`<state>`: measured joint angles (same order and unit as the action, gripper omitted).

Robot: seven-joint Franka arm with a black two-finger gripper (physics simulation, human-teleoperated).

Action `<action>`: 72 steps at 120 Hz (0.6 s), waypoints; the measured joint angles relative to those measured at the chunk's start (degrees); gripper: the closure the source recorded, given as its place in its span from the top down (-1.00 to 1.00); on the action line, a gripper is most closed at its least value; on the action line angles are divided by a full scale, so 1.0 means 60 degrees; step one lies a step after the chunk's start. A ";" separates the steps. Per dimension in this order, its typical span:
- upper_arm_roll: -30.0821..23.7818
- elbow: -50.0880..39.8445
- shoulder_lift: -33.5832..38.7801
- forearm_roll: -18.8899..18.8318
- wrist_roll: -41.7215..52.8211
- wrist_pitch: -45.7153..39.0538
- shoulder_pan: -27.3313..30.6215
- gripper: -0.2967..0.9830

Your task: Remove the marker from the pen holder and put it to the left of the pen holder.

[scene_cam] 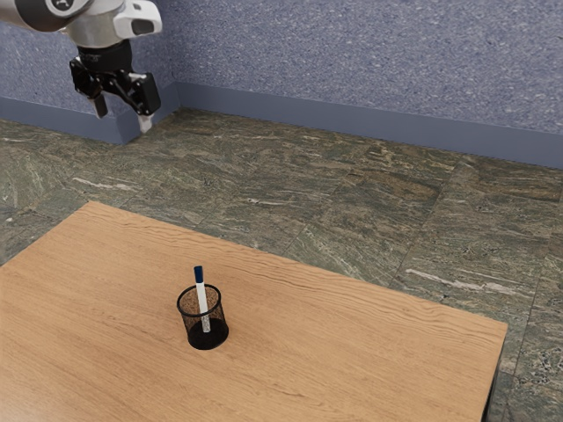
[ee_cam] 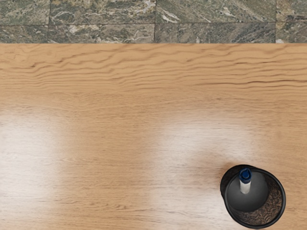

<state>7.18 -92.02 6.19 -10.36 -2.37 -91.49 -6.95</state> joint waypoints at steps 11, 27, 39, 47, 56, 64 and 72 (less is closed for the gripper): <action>0.0009 -0.0007 0.0017 -0.0177 -0.0121 -0.0066 -0.0021 0.54; 0.0014 -0.0269 -0.0471 -0.0268 -0.0266 -0.0293 -0.0017 0.54; -0.0045 -0.2011 -0.0650 -0.0228 -0.0383 -0.1394 -0.0007 0.54; -0.0062 -0.2812 -0.0682 -0.0213 -0.0515 -0.2264 -0.0040 0.54; -0.0078 -0.3260 -0.0906 -0.0187 -0.0663 -0.3095 -0.0066 0.54; -0.0082 -0.3560 -0.1167 -0.0022 -0.0779 -0.3752 -0.0092 0.54; -0.0083 -0.3849 -0.1357 0.0295 -0.0886 -0.4329 -0.0121 0.54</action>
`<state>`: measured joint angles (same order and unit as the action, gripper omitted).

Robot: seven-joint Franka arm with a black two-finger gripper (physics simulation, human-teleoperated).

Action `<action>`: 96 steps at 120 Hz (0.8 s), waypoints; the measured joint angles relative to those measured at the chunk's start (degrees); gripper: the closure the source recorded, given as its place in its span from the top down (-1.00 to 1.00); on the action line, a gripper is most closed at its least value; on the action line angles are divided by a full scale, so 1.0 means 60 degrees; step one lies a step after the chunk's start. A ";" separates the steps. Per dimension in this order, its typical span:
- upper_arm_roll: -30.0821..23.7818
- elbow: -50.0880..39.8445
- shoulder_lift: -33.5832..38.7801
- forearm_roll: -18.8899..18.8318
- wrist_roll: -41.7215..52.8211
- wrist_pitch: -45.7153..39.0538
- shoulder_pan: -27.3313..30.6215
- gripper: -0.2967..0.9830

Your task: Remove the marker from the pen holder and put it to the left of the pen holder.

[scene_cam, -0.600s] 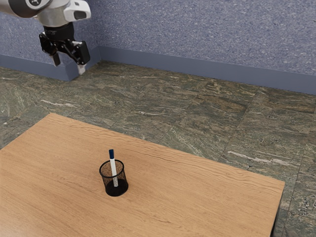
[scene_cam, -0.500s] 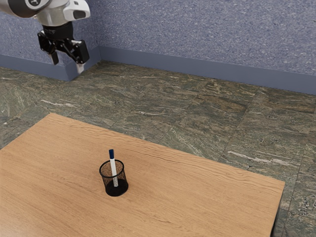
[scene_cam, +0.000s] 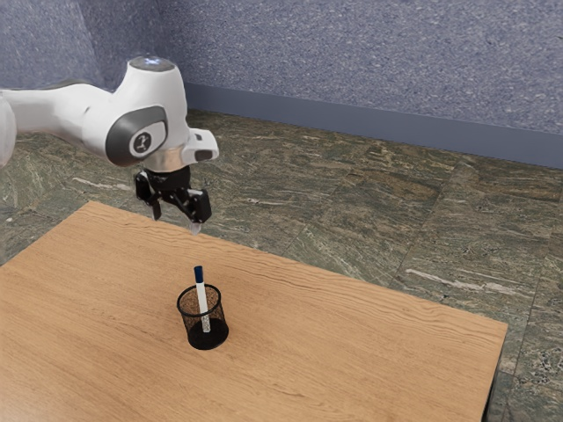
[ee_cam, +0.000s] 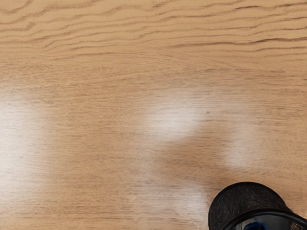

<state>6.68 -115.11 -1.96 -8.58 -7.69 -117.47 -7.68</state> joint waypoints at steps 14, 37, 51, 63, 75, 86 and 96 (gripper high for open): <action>-0.0027 -0.0601 -0.0074 0.0580 -0.0165 -0.0858 -0.0014 0.54; -0.0103 -0.1314 -0.0093 0.1342 -0.0389 -0.1581 0.0081 0.54; -0.0241 -0.1527 -0.0112 0.1584 -0.0500 -0.1788 0.0128 0.54; -0.0261 -0.1575 -0.0255 0.1669 -0.0579 -0.1891 0.0028 0.54; -0.0264 -0.1565 -0.0464 0.1707 -0.0643 -0.2021 0.0004 0.54; -0.0264 -0.1573 -0.0543 0.1724 -0.0690 -0.2120 0.0042 0.54; -0.0264 -0.1591 -0.0561 0.1731 -0.0728 -0.2177 0.0054 0.54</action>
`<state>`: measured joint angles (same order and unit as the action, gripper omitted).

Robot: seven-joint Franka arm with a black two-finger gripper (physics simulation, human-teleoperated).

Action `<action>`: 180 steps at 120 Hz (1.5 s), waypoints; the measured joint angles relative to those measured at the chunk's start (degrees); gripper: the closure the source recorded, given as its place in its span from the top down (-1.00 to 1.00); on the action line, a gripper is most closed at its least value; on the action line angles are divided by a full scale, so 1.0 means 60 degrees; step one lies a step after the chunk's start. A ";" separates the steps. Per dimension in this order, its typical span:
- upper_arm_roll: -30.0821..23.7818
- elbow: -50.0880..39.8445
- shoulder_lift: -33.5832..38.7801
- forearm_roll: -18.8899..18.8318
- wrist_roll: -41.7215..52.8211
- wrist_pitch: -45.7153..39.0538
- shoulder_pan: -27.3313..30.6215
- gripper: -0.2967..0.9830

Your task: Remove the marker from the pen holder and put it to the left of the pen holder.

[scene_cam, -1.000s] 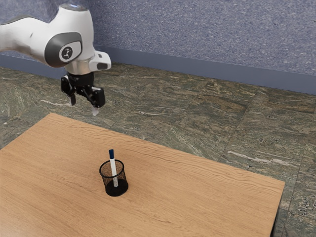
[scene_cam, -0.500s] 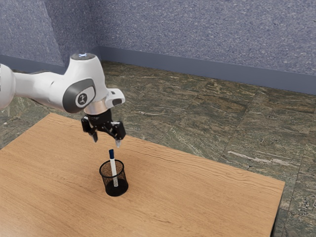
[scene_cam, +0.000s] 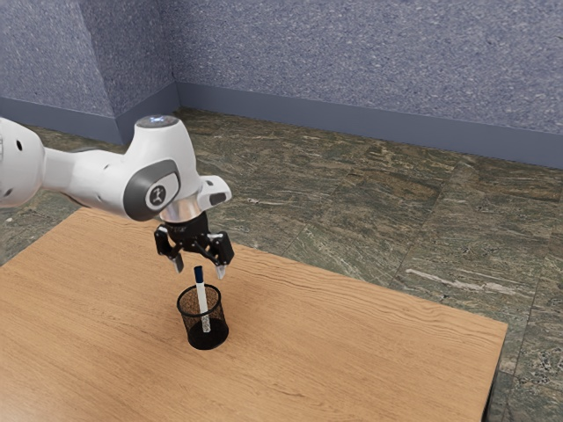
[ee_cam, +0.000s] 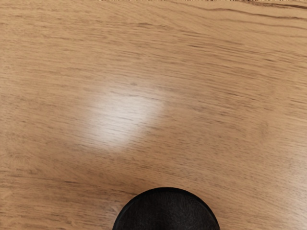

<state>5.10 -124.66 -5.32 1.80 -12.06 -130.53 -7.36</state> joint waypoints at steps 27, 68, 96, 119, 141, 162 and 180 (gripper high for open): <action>0.0004 -0.0073 0.0054 -0.0017 -0.0070 -0.0014 -0.0010 0.18; 0.0006 -0.0073 0.0110 -0.0079 -0.0169 0.0142 -0.0015 -0.54; 0.0020 0.0040 0.1207 -0.0585 -0.0346 0.0505 -0.0015 -0.64; 0.0195 0.1953 0.1105 -0.1615 -0.0473 0.1713 -0.0030 -0.66; 0.0267 0.4252 -0.1810 -0.1536 0.0146 0.3324 0.1924 -0.66; -0.0284 0.6394 -0.4119 -0.1206 0.1181 0.4652 0.2823 -0.66; -0.0580 0.7156 -0.5158 -0.0900 0.1999 0.5652 0.3085 -0.66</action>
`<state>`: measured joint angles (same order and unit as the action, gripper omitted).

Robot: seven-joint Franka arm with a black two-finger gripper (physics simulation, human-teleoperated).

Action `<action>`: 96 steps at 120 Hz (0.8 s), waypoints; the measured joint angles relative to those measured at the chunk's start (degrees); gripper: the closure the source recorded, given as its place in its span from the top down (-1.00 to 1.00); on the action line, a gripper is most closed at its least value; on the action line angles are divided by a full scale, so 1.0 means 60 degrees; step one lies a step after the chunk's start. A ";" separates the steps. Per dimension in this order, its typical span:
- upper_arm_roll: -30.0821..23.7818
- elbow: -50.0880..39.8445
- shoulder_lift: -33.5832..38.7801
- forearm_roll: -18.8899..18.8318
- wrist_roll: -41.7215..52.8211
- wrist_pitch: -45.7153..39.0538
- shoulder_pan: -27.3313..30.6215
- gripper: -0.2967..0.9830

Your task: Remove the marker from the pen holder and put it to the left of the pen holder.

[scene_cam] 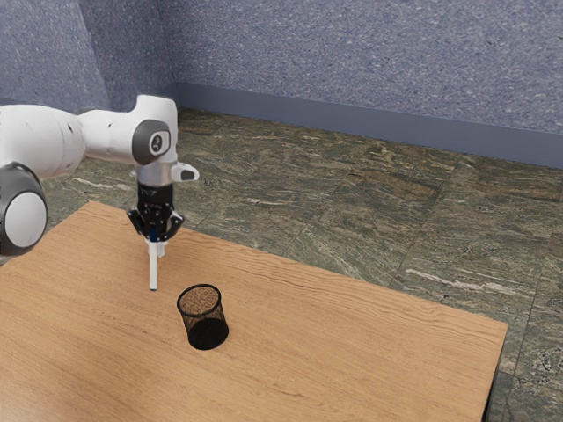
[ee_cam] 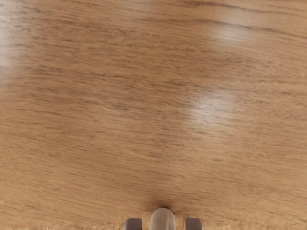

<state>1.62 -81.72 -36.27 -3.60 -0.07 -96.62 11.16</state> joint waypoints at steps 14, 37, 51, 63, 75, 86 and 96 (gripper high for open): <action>0.0015 -0.0023 -0.0047 0.0330 0.0539 0.0474 0.0039 -0.32; 0.0035 -0.0721 0.1957 0.0245 0.1212 0.0313 -0.0507 0.19; 0.0130 -0.1412 0.5723 -0.0450 0.1346 -0.0543 -0.1296 0.33; 0.0251 -0.1381 0.7053 -0.0870 0.1083 -0.0585 -0.1659 0.41; 0.0268 -0.1160 0.7363 -0.1113 0.0688 0.0075 -0.2102 0.46; 0.0269 -0.1122 0.7416 -0.1217 0.0380 0.0510 -0.2142 0.48; 0.0272 -0.1084 0.7409 -0.1267 0.0140 0.0832 -0.2148 0.50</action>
<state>3.25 -88.22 8.19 -11.20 0.77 -91.63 -1.73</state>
